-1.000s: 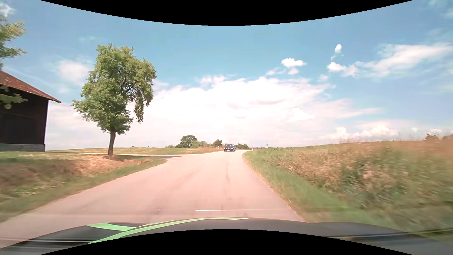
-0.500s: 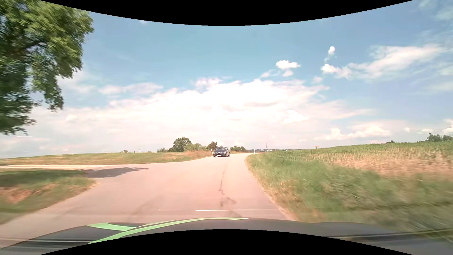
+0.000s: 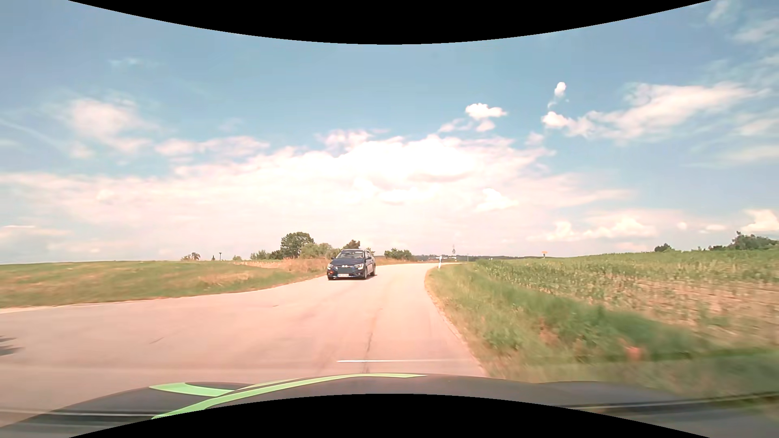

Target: Follow the waypoints while adhering to traffic rules and regulations

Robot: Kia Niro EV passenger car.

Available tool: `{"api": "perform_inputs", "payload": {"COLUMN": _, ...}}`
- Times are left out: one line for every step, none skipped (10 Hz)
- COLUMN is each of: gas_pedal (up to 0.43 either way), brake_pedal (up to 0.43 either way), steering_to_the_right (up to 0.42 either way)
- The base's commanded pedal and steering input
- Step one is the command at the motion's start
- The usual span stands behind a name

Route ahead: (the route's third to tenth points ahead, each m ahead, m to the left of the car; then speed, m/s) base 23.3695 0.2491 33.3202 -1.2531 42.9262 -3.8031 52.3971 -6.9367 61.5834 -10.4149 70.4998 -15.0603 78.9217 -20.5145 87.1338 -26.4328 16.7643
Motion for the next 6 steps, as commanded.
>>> {"api": "perform_inputs", "payload": {"gas_pedal": 0.0, "brake_pedal": 0.061, "steering_to_the_right": 0.023}}
{"api": "perform_inputs", "payload": {"gas_pedal": 0.0, "brake_pedal": 0.061, "steering_to_the_right": 0.022}}
{"api": "perform_inputs", "payload": {"gas_pedal": 0.0, "brake_pedal": 0.067, "steering_to_the_right": 0.022}}
{"api": "perform_inputs", "payload": {"gas_pedal": 0.0, "brake_pedal": 0.067, "steering_to_the_right": 0.022}}
{"api": "perform_inputs", "payload": {"gas_pedal": 0.0, "brake_pedal": 0.067, "steering_to_the_right": 0.022}}
{"api": "perform_inputs", "payload": {"gas_pedal": 0.0, "brake_pedal": 0.067, "steering_to_the_right": 0.023}}
